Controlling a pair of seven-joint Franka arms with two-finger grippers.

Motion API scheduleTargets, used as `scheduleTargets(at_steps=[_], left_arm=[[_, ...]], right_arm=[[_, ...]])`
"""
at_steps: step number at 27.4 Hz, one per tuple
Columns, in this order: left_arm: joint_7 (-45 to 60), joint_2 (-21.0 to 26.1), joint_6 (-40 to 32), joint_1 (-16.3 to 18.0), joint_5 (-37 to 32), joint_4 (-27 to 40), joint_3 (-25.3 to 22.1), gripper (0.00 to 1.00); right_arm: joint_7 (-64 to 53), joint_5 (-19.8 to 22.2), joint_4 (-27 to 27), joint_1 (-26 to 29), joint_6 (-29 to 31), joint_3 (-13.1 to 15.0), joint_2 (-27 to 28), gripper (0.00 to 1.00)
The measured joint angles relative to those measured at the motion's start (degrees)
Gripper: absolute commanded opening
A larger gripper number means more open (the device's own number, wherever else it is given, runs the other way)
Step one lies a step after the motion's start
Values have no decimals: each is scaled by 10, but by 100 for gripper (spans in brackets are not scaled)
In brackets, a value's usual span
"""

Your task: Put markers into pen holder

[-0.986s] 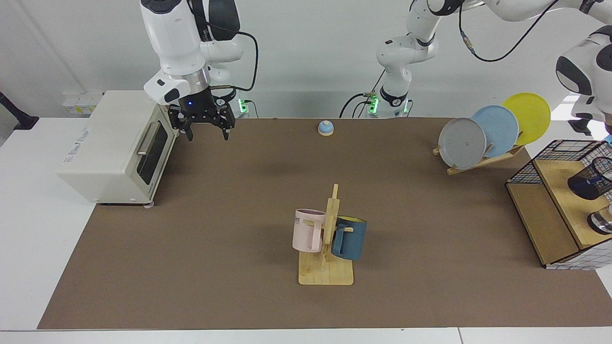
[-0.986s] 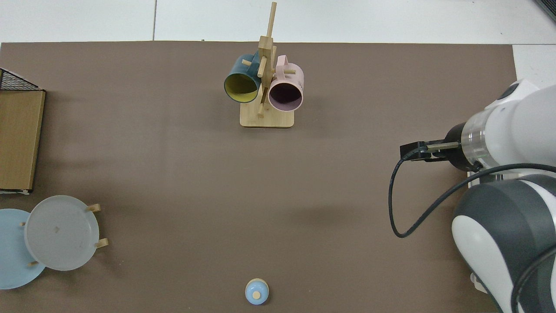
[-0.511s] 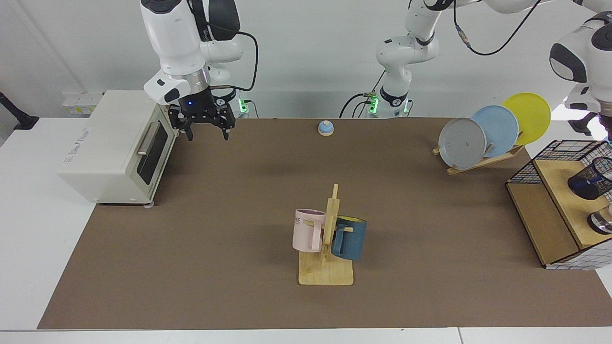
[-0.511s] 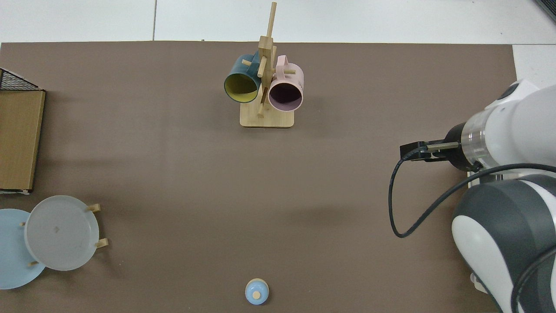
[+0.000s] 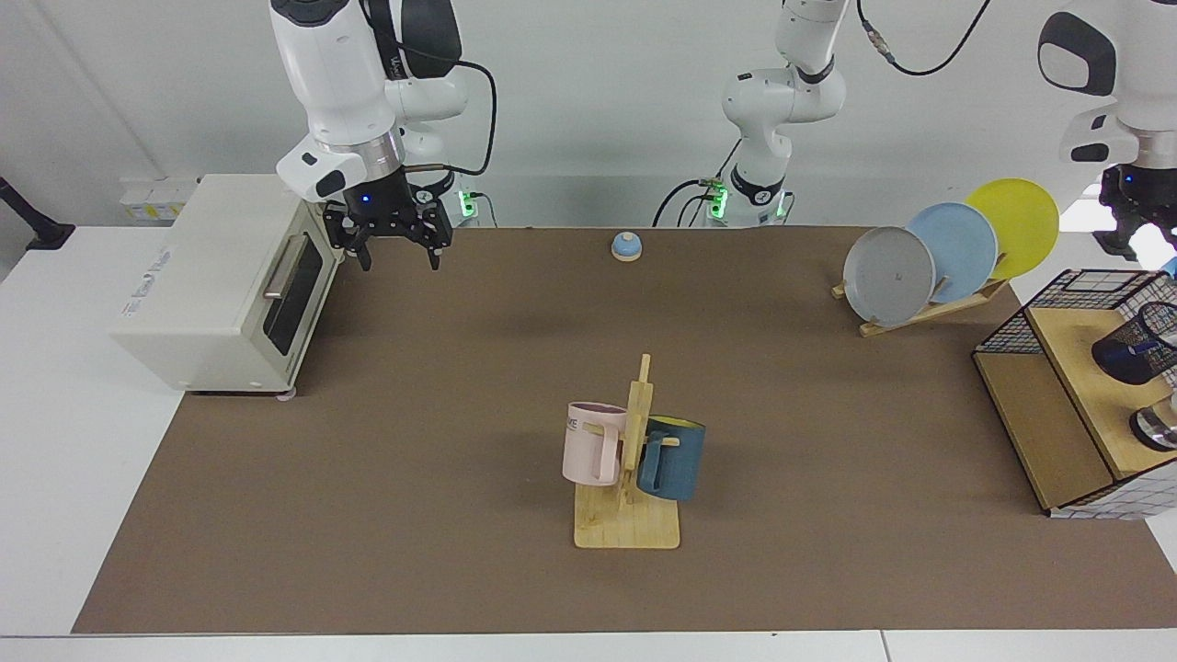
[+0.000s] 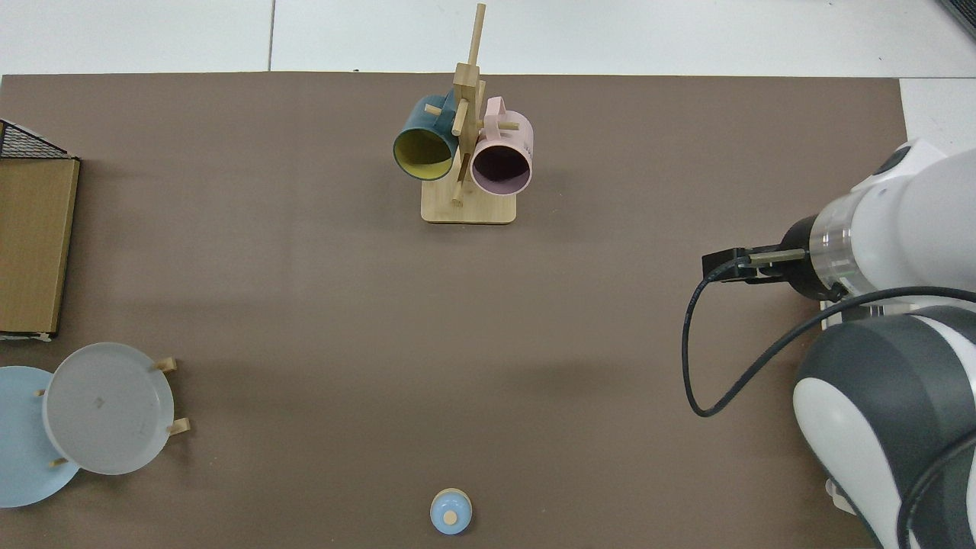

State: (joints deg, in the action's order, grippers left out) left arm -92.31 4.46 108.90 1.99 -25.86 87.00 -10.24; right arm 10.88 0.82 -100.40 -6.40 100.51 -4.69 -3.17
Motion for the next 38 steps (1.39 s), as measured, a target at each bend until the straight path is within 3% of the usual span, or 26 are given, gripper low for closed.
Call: scheduleTargets(at_steps=[10, 21, 28, 38], left_arm=[[194, -3, -77, -11, 71, 0, 57, 100], [515, -17, -177, -16, 169, 0, 113, 100], [698, -24, -239, -16, 193, 0, 138, 100], [771, -40, -272, -16, 260, 0, 145, 100]], right_arm=[[0, 0, 0, 0, 0, 0, 0, 100], [0, 0, 0, 0, 0, -1, 0, 100], [0, 0, 0, -2, 0, -3, 0, 100], [0, 0, 0, -2, 0, -3, 0, 100]])
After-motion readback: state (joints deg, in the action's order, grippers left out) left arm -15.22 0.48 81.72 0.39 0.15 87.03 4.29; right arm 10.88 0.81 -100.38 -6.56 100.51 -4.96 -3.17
